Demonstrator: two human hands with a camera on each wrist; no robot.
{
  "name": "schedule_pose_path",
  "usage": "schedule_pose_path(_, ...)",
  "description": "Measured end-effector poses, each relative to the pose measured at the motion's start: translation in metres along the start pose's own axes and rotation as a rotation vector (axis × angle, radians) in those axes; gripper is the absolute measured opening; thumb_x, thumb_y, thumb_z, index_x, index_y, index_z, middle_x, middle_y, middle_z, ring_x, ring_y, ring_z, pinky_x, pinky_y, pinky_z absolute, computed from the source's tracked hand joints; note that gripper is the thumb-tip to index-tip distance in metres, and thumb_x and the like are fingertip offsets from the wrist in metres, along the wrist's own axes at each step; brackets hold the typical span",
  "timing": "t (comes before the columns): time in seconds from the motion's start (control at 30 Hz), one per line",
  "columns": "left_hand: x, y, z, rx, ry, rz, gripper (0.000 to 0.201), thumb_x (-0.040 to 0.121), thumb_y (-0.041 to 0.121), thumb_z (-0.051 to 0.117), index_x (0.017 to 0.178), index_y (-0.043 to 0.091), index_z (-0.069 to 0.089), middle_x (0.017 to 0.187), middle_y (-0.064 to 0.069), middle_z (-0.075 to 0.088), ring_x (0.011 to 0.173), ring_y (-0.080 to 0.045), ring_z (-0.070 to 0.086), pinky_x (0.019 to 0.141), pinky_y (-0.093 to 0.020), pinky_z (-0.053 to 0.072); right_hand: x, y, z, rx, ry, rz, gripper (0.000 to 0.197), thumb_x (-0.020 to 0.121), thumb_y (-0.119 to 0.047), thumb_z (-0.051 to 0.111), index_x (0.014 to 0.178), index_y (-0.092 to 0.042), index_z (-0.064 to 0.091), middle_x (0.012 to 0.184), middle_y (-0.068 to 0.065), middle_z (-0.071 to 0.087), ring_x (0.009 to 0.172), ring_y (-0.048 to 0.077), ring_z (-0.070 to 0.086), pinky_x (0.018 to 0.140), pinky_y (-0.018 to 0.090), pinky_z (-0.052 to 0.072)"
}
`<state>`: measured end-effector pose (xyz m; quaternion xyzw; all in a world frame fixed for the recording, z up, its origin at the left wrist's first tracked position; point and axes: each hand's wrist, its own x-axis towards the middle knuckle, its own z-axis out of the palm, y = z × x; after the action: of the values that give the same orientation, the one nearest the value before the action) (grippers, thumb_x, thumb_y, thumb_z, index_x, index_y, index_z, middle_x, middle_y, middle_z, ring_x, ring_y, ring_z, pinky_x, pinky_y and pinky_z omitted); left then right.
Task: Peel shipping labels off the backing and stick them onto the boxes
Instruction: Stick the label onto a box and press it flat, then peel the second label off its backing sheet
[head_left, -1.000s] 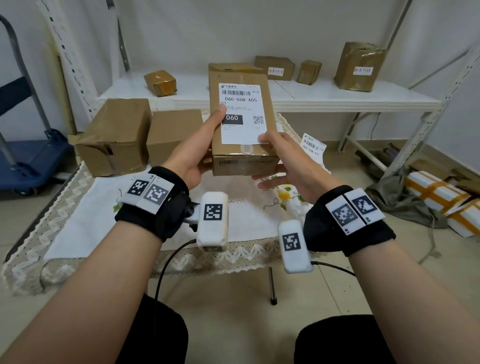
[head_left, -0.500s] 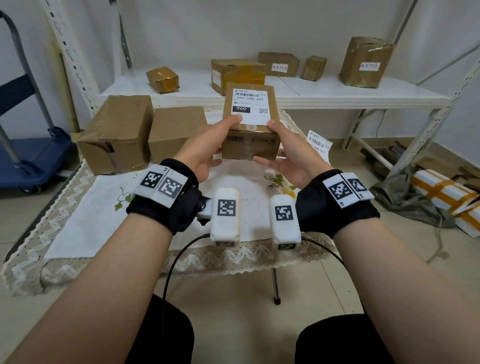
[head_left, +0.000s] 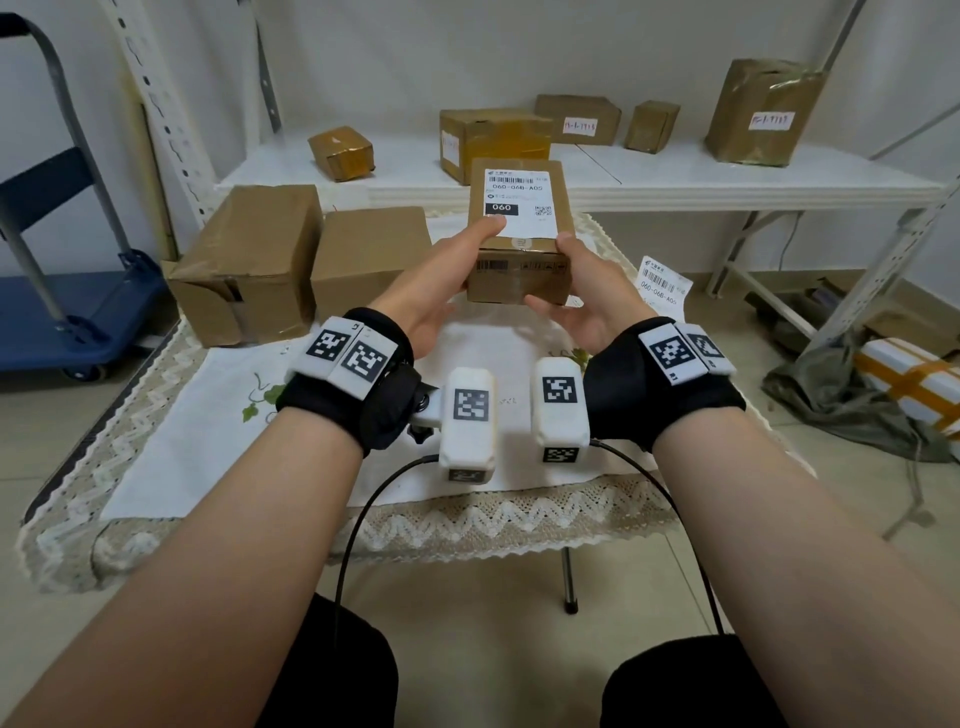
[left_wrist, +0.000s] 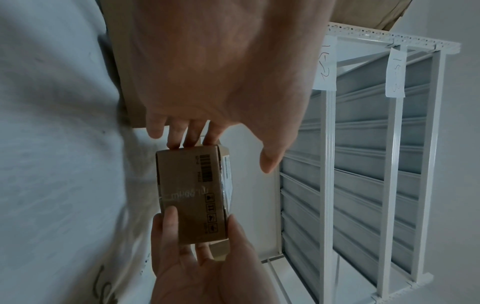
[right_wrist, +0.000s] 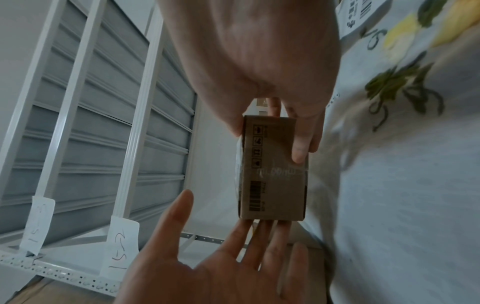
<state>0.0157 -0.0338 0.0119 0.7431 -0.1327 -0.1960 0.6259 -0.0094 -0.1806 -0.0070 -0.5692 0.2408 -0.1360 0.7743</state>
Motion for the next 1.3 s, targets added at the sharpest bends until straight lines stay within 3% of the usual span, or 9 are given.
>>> schedule_pose_path(0.13,0.003,-0.004,0.005,0.006,0.004,-0.001,0.023,0.104,0.050,0.048,0.101,0.036,0.066,0.091,0.019,0.075,0.082,0.003,0.069,0.091,-0.024,0.046,0.004,0.004,-0.002,-0.027,0.025,0.052,0.039,0.106,-0.034,0.056,0.135,-0.008,0.058,0.117,0.011,0.069,0.092,0.018,0.067,0.072,0.032,0.065)
schedule_pose_path(0.43,0.000,-0.006,0.007,0.041,-0.049,-0.042,0.034,0.102,0.051,0.051,0.127,0.030,0.060,0.116,0.012,0.063,0.127,-0.013,0.052,0.123,-0.040,0.028,0.015,0.006,-0.009,-0.099,0.100,0.098,0.042,0.099,0.005,0.054,0.140,-0.002,0.048,0.116,0.012,0.058,0.085,0.016,0.056,0.080,0.025,0.056)
schedule_pose_path(0.57,0.000,-0.004,-0.003,0.021,-0.005,-0.034,0.025,0.103,0.046,0.053,0.116,0.026,0.056,0.114,0.011,0.058,0.121,-0.014,0.054,0.114,-0.033,0.038,0.013,0.001,-0.008,-0.217,0.108,0.088,0.046,0.094,-0.003,0.059,0.139,-0.006,0.048,0.126,0.011,0.060,0.109,0.025,0.061,0.101,0.034,0.050)
schedule_pose_path(0.67,0.001,-0.004,-0.015,-0.036,0.070,0.006,0.029,0.101,0.044,0.056,0.118,0.020,0.058,0.119,0.001,0.062,0.111,-0.016,0.062,0.101,-0.031,0.051,0.014,-0.002,-0.006,-0.260,0.155,0.044,0.061,0.093,-0.016,0.059,0.150,-0.013,0.036,0.145,0.009,0.045,0.133,0.029,0.044,0.101,0.034,0.038)
schedule_pose_path(0.8,0.001,-0.001,-0.032,-0.179,0.265,0.072,0.017,0.101,0.030,0.057,0.110,0.016,0.062,0.102,-0.002,0.064,0.085,-0.012,0.058,0.073,-0.021,0.051,0.013,-0.006,-0.002,-0.263,0.249,-0.105,0.044,0.088,-0.022,0.057,0.131,-0.012,0.055,0.118,0.005,0.046,0.103,0.024,0.045,0.085,0.032,0.042)
schedule_pose_path(0.9,0.000,0.001,-0.048,-0.234,0.454,0.085,0.009,0.099,0.025,0.058,0.102,0.017,0.062,0.089,0.002,0.058,0.083,-0.012,0.053,0.072,-0.021,0.047,0.005,-0.006,0.005,-0.156,0.156,-0.173,0.020,0.098,-0.012,0.053,0.117,-0.007,0.058,0.099,0.001,0.057,0.084,0.015,0.055,0.077,0.027,0.051)
schedule_pose_path(1.0,-0.003,0.002,-0.061,-0.221,0.574,0.066,0.012,0.097,0.028,0.059,0.104,0.019,0.061,0.097,0.004,0.058,0.091,-0.013,0.053,0.092,-0.029,0.047,-0.011,-0.004,0.018,-0.067,-0.061,-0.157,0.011,0.104,-0.006,0.051,0.110,-0.006,0.060,0.094,0.011,0.065,0.081,0.020,0.065,0.078,0.027,0.060)
schedule_pose_path(1.17,-0.010,0.002,-0.068,-0.171,0.541,0.011,0.008,0.098,0.030,0.058,0.104,0.024,0.059,0.098,0.012,0.051,0.094,-0.007,0.048,0.095,-0.033,0.038,-0.019,0.011,0.040,-0.231,-0.303,-0.073,0.022,0.103,-0.011,0.056,0.123,-0.002,0.061,0.121,0.016,0.066,0.108,0.030,0.071,0.084,0.028,0.062)
schedule_pose_path(1.3,-0.014,0.003,-0.074,-0.165,0.485,-0.050,0.008,0.097,0.034,0.058,0.097,0.030,0.051,0.113,0.007,0.053,0.121,-0.019,0.049,0.107,-0.039,0.040,-0.012,0.020,0.054,-0.307,-0.377,0.002,0.020,0.102,-0.014,0.058,0.122,-0.012,0.057,0.112,0.003,0.050,0.097,0.022,0.057,0.096,0.032,0.054)
